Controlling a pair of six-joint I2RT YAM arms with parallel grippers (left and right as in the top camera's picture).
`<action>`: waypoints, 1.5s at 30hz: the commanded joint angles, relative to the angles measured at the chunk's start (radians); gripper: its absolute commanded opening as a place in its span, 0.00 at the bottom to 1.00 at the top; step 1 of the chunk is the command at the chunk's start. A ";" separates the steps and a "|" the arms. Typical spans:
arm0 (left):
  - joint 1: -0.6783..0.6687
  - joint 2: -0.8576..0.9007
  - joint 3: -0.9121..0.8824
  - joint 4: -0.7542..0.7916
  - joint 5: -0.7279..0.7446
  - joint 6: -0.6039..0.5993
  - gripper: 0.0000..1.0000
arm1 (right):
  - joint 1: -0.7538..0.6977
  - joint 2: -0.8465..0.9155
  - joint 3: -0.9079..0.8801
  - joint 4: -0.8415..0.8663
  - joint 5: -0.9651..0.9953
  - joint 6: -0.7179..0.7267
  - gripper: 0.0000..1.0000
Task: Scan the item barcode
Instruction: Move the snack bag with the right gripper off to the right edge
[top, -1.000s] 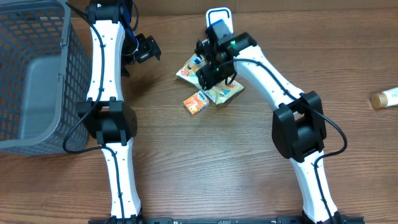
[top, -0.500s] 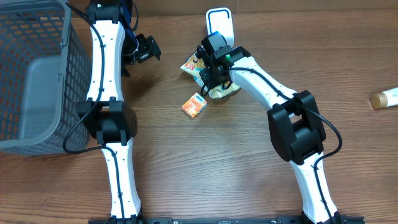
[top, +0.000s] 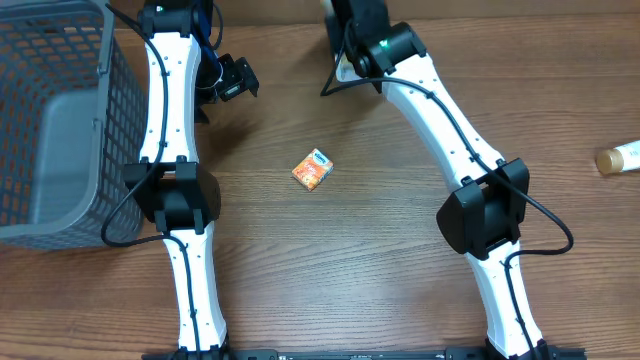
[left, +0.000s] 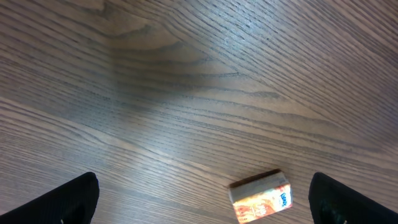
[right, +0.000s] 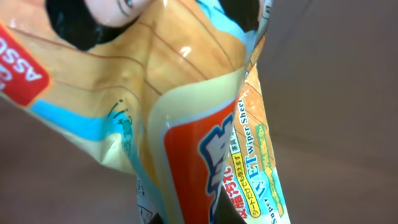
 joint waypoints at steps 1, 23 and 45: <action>-0.006 -0.007 0.002 0.000 -0.010 0.019 1.00 | -0.008 0.014 0.011 0.103 0.131 -0.110 0.04; -0.006 -0.007 0.002 0.000 -0.010 0.019 1.00 | -0.023 0.095 0.012 0.237 0.303 -0.037 0.04; -0.005 -0.007 0.002 0.000 -0.010 0.019 1.00 | -0.938 -0.132 -0.073 -0.624 0.156 0.687 0.04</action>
